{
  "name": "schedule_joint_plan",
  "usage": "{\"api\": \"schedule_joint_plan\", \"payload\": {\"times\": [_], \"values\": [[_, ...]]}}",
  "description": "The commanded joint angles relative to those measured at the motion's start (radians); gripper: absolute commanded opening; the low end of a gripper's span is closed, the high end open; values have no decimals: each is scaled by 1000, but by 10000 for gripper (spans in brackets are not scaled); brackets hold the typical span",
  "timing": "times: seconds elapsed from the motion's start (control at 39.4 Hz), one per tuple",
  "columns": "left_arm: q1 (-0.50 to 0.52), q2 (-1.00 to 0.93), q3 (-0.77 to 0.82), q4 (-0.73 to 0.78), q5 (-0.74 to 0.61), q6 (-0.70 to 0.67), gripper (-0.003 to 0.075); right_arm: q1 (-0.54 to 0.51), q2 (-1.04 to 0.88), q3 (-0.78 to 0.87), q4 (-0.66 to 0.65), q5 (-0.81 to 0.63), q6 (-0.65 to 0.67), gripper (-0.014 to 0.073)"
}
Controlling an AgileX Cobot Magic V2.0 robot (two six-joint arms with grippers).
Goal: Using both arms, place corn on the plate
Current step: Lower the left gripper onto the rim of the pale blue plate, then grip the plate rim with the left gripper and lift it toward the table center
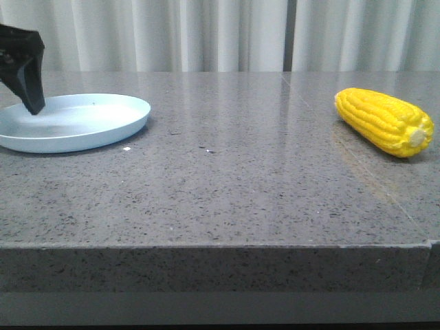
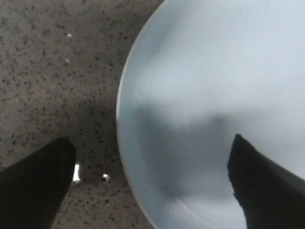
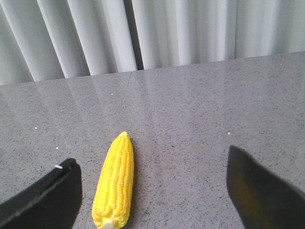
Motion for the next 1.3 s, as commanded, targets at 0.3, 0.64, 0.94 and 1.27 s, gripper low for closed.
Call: {"api": "schedule_joint_plan", "payload": {"times": [0.3,0.64,0.94,1.27], "values": [[-7,5,-38,-21,-41,-4,392,-7,13,-36,1,-87,-10,640],[-7,5,-38,-21,-41,-4,-10,-7,13,-36,1,-87,-10,640],[-7,-31,-78,-91,-57,-4,-20,-7,13,-36,1,-87,-10,640],[-97,-59,-181,-385,-21,104,-20,-7,13,-36,1,-87,-10,640]]}}
